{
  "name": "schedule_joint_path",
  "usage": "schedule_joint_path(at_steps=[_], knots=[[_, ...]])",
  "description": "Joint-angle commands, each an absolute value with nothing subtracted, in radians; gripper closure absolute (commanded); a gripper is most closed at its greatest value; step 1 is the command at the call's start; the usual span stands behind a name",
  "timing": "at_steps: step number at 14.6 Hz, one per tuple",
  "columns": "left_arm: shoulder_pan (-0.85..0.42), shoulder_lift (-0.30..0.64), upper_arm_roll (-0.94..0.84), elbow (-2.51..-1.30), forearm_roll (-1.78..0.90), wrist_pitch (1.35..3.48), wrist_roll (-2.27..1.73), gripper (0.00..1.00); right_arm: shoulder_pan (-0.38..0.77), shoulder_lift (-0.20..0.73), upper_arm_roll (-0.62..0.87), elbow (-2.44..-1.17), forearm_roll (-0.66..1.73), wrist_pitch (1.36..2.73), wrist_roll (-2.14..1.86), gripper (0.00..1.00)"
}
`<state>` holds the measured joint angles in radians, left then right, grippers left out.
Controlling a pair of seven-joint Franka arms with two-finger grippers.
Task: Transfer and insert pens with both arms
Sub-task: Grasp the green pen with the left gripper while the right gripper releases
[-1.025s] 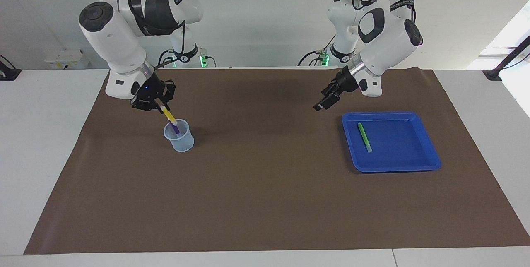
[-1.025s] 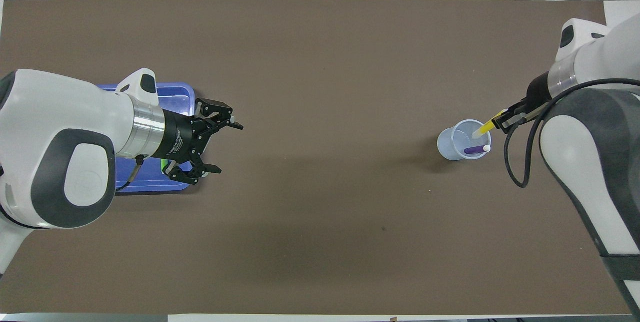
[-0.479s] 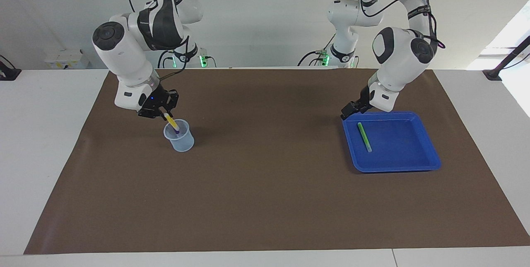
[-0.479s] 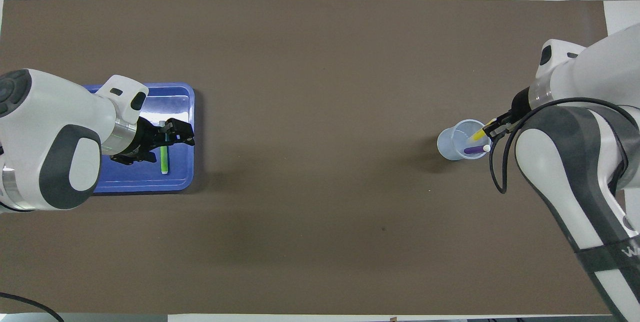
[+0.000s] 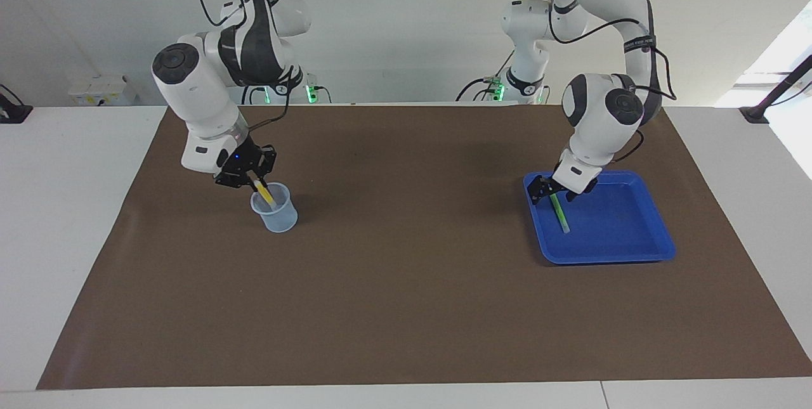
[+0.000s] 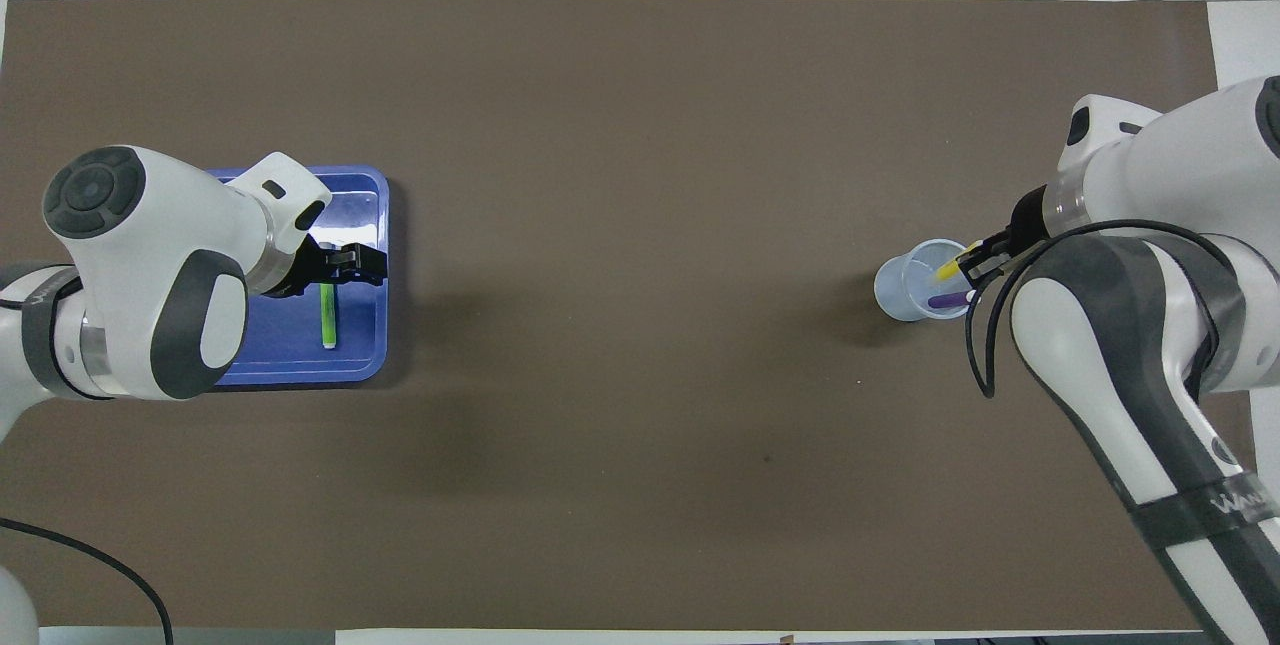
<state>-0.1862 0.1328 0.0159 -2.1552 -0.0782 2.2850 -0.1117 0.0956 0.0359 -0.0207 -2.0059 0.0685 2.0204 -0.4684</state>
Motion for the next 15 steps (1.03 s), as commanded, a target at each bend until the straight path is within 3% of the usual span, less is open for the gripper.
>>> schedule_joint_path(at_steps=[1,6,9,13,15], knots=[[-0.155,0.166,0.011,-2.181,-0.058,2.359,-0.049,0.00,0.098,-0.012,-0.012,-2.101,0.043,2.112,-0.492,1.00],[-0.129,0.199,0.012,-2.180,-0.037,2.405,-0.018,0.04,0.106,-0.037,-0.012,-2.169,0.041,2.166,-0.489,1.00],[-0.126,0.204,0.012,-2.177,-0.034,2.405,-0.017,0.27,0.104,-0.023,-0.012,-2.171,0.041,2.171,-0.492,1.00],[-0.132,0.229,0.012,-2.155,0.005,2.399,-0.018,0.44,0.106,-0.029,-0.012,-2.200,0.041,2.210,-0.497,1.00],[-0.132,0.230,0.012,-2.149,0.005,2.390,-0.018,0.66,0.106,-0.032,-0.012,-2.226,0.041,2.253,-0.511,1.00]])
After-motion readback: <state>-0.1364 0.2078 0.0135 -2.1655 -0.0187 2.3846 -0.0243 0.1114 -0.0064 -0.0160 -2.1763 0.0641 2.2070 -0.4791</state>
